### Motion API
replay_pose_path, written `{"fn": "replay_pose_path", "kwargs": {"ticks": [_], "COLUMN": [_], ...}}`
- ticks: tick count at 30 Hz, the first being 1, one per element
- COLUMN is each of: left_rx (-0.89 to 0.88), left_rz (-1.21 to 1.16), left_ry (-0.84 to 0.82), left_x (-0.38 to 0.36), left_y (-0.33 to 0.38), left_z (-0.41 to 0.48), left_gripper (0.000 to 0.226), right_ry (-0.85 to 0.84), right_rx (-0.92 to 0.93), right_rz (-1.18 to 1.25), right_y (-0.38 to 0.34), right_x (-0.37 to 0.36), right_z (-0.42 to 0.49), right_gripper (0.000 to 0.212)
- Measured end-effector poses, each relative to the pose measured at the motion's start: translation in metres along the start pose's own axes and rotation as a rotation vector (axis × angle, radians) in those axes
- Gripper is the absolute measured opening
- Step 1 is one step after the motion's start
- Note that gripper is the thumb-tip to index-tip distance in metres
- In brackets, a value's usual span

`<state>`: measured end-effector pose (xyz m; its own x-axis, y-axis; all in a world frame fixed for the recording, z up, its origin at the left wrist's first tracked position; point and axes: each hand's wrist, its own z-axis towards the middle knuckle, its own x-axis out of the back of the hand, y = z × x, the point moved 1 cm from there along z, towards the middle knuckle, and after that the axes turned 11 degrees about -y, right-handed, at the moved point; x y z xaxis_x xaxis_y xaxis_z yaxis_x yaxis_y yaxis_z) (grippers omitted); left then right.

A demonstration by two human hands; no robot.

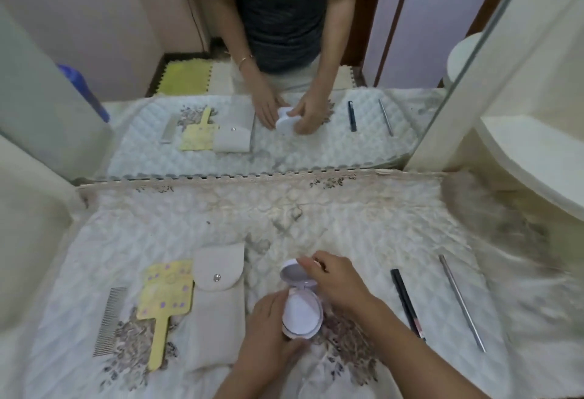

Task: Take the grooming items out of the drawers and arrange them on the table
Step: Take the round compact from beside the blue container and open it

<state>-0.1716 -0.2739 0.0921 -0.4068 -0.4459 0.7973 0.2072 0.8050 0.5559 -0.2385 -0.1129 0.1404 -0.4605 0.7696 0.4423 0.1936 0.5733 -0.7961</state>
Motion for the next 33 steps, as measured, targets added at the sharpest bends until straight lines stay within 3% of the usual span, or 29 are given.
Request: {"fn": "replay_pose_path", "kwargs": {"ticks": [7, 15, 17, 19, 22, 24, 26, 28, 30, 33], "left_rx": [0.044, 0.064, 0.062, 0.042, -0.095, -0.191, -0.240, -0.253, -0.159, 0.050], "left_rz": [0.107, 0.107, 0.100, 0.120, 0.142, 0.110, 0.059, -0.080, -0.348, -0.704], "left_ry": [0.043, 0.110, 0.116, 0.133, 0.219, 0.236, 0.212, 0.177, 0.136, -0.006], "left_x": [-0.001, -0.005, -0.007, -0.006, -0.003, -0.001, -0.001, 0.001, 0.012, 0.029], "left_y": [0.003, 0.019, 0.016, 0.016, 0.024, 0.032, 0.040, 0.047, 0.060, 0.075], "left_z": [0.000, -0.001, -0.003, -0.005, -0.007, -0.006, -0.003, -0.001, 0.001, 0.008], "left_gripper": [0.081, 0.077, 0.080, 0.084, 0.076, 0.062, 0.049, 0.040, 0.051, 0.033], "right_ry": [0.042, 0.107, 0.235, 0.466, 0.709, 0.639, 0.574, 0.584, 0.582, 0.382], "right_rx": [-0.126, -0.129, -0.154, -0.200, -0.372, -0.526, -0.539, -0.450, -0.312, -0.109], "right_rz": [0.039, 0.163, 0.116, -0.032, -0.234, -0.219, -0.202, -0.201, -0.127, 0.025], "right_y": [-0.002, 0.003, 0.013, 0.030, 0.065, 0.080, 0.085, 0.082, 0.062, 0.022], "right_x": [0.002, -0.002, 0.000, 0.008, 0.022, 0.025, 0.022, 0.017, 0.014, 0.008], "right_z": [0.021, -0.005, -0.021, -0.043, -0.074, -0.084, -0.086, -0.085, -0.089, -0.093], "right_gripper": [0.048, 0.020, 0.022, 0.022, 0.027, 0.025, 0.014, 0.011, 0.010, 0.015]}}
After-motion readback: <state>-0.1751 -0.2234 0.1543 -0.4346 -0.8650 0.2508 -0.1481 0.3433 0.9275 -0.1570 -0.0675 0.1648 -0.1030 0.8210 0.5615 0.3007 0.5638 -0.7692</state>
